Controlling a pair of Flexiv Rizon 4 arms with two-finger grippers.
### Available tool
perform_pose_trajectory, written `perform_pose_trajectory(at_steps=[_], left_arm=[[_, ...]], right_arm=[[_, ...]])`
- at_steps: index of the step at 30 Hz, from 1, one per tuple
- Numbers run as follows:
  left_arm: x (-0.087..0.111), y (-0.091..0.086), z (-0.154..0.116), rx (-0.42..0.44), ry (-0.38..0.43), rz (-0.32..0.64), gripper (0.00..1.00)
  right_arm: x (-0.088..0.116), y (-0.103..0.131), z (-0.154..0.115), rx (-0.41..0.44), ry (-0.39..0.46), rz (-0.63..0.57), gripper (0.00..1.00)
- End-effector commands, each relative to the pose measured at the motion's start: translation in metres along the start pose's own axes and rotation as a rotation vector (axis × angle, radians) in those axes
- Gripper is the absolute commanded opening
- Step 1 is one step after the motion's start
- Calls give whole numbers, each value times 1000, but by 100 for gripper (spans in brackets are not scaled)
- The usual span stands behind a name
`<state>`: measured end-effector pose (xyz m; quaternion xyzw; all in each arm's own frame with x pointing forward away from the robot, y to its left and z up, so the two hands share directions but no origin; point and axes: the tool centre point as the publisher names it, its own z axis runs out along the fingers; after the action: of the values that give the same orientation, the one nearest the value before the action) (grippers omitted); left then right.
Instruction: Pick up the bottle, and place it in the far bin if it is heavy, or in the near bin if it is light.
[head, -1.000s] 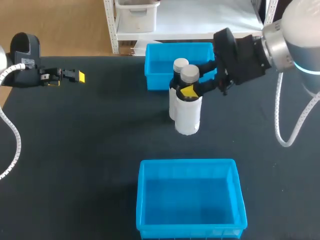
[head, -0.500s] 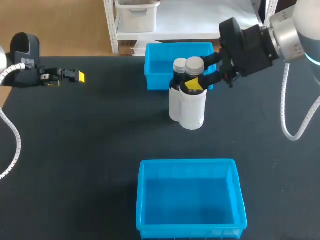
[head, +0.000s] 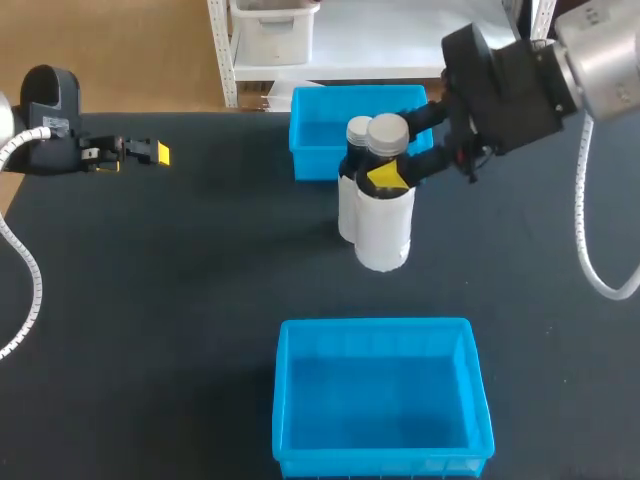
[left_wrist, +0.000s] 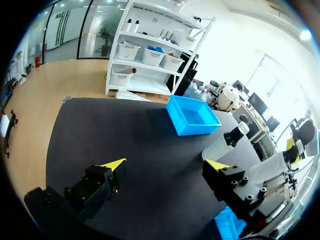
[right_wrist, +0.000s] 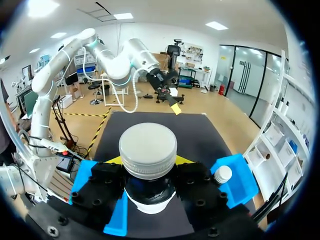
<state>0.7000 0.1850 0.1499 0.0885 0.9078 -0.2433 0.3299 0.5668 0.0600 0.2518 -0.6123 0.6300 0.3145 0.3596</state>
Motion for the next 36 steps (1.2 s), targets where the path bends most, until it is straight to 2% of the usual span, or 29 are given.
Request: perform_pose_trajectory(at_steps=[1, 9, 14, 22, 36], left_arm=[[0, 0, 0, 0, 0, 0, 100], [0, 0, 0, 0, 0, 0, 100], [0, 0, 0, 0, 0, 0, 100], [0, 0, 0, 0, 0, 0, 100], [0, 0, 0, 0, 0, 0, 100]], right_arm=[[-10, 27, -3, 9, 3, -10, 0], [-24, 66, 10, -53, -21, -51, 0], [-25, 87, 21, -95, -41, -61, 0], [-11, 106, 40, -161, -53, -34, 0], [21, 118, 62, -234, -71, 22, 0]])
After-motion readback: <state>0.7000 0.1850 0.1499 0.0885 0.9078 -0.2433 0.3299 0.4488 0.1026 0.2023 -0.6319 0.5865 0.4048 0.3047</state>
